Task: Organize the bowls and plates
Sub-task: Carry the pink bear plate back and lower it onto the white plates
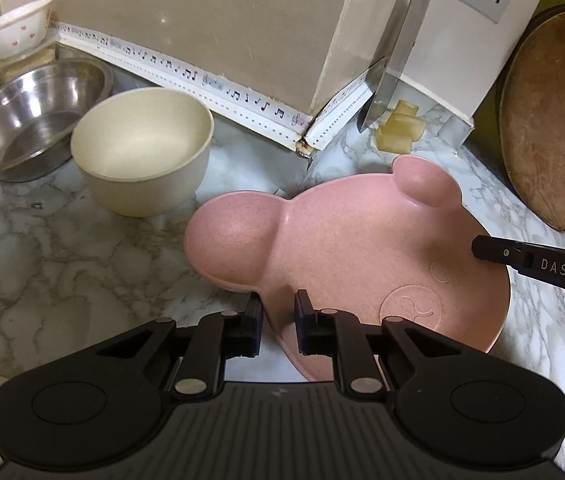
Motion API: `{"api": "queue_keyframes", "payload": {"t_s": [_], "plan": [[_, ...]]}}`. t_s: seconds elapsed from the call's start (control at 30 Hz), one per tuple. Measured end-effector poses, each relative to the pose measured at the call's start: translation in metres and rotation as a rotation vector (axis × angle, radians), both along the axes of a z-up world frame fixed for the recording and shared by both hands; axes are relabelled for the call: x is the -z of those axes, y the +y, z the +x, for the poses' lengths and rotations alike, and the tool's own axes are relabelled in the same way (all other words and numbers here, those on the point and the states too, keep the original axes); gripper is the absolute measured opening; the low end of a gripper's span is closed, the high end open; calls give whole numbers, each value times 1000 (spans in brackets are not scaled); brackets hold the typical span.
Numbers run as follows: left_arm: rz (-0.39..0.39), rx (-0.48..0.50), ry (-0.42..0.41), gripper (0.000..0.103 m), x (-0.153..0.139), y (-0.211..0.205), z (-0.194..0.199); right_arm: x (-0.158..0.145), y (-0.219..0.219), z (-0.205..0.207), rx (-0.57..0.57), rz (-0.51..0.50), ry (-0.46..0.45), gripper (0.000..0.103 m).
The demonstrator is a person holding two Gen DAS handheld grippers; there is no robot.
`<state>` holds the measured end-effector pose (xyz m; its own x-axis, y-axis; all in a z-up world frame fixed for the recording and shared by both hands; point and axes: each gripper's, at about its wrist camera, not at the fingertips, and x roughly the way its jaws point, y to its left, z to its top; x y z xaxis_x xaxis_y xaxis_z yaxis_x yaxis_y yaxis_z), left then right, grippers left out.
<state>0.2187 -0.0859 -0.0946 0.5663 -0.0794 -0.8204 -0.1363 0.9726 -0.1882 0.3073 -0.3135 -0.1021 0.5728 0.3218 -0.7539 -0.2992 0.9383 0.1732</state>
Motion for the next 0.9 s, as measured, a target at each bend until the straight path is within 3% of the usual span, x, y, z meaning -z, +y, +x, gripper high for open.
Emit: {"api": "queue_keyframes", "payload": {"t_s": [0.53, 0.9], "plan": [[-41, -11, -14, 15, -44, 47, -66, -50, 29, -71, -14, 30, -40, 9], [-41, -50, -26, 15, -57, 92, -114, -65, 72, -113, -62, 37, -49, 9]]}}
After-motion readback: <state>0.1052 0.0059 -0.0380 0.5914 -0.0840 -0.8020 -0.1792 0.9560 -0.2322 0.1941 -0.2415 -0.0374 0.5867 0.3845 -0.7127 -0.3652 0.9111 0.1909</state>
